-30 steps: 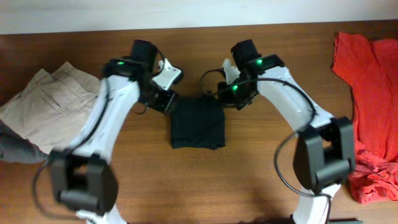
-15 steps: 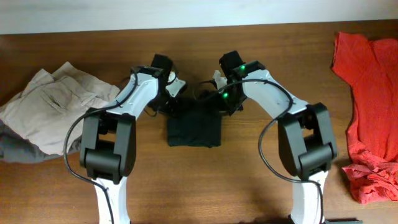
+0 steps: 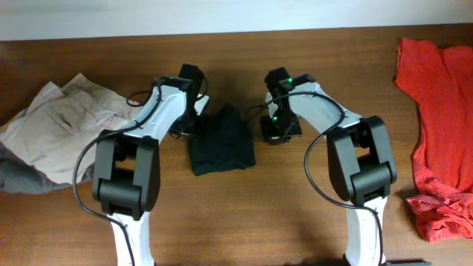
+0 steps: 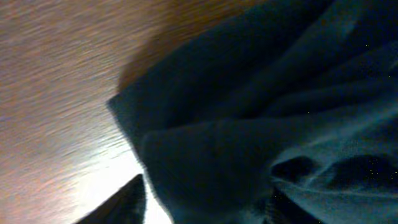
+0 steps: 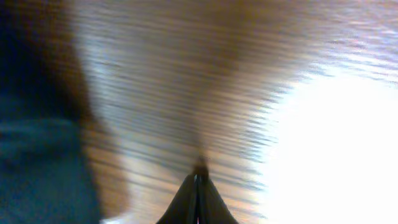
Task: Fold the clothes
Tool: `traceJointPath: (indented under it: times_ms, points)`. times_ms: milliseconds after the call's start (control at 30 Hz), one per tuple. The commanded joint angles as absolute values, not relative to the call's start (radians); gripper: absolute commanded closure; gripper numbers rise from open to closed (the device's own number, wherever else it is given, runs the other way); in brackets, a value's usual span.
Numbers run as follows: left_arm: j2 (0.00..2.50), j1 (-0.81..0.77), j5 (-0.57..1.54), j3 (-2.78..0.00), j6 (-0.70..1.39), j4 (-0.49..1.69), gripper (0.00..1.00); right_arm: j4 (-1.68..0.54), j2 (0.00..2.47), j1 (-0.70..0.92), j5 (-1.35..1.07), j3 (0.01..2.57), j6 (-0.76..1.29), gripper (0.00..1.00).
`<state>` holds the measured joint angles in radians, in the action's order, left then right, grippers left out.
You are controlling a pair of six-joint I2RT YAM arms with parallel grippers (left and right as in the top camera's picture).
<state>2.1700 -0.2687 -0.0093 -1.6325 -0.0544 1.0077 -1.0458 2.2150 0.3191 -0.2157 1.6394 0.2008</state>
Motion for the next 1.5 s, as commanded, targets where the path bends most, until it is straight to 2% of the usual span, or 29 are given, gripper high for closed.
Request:
traceJointPath:
  times_ms: [0,167,267,367,533,600,667,1000,1233,1300,1333,1467]
  points:
    - [2.045,-0.257,-0.083,-1.618,-0.037,1.014,0.39,-1.071,2.137,0.299,-0.187,1.629,0.159,0.96]
    - [1.936,-0.257,-0.084,-1.618,-0.038,1.006,0.24,-1.064,2.059,0.303,-0.321,1.629,0.058,0.94]
    - [1.925,-0.257,-0.082,-1.618,-0.037,0.98,0.24,-1.029,2.025,0.302,-0.382,1.629,0.055,0.92]
    - [1.946,-0.257,-0.044,-1.618,-0.038,0.949,0.36,-0.953,2.014,0.303,-0.467,1.629,0.056,0.96]
    - [2.012,-0.257,-0.031,-1.618,-0.038,0.915,0.68,-0.787,2.038,0.316,-0.584,1.628,0.068,0.96]
    - [2.043,-0.257,-0.035,-1.618,-0.038,0.899,0.74,-0.735,2.057,0.334,-0.583,1.628,0.083,0.96]
    - [2.077,-0.257,-0.058,-1.618,-0.038,0.875,0.75,-0.693,2.078,0.348,-0.583,1.628,0.104,0.96]
    - [2.168,-0.257,-0.152,-1.618,-0.038,0.83,0.75,-0.598,2.191,0.42,-0.559,1.628,0.113,0.96]
    - [2.17,-0.253,-0.288,-1.618,-0.037,0.831,0.74,-0.674,2.225,0.391,-0.221,1.628,0.175,0.96]
    - [2.169,-0.247,-0.315,-1.618,-0.037,0.832,0.7,-0.712,2.225,0.371,-0.161,1.628,0.196,0.96]
    - [2.168,-0.245,-0.323,-1.62,-0.037,0.835,0.64,-0.733,2.225,0.36,-0.16,1.629,0.196,0.96]
    - [2.156,-0.239,-0.318,-1.634,-0.033,0.874,0.52,-0.812,2.21,0.326,-0.244,1.629,0.171,0.96]
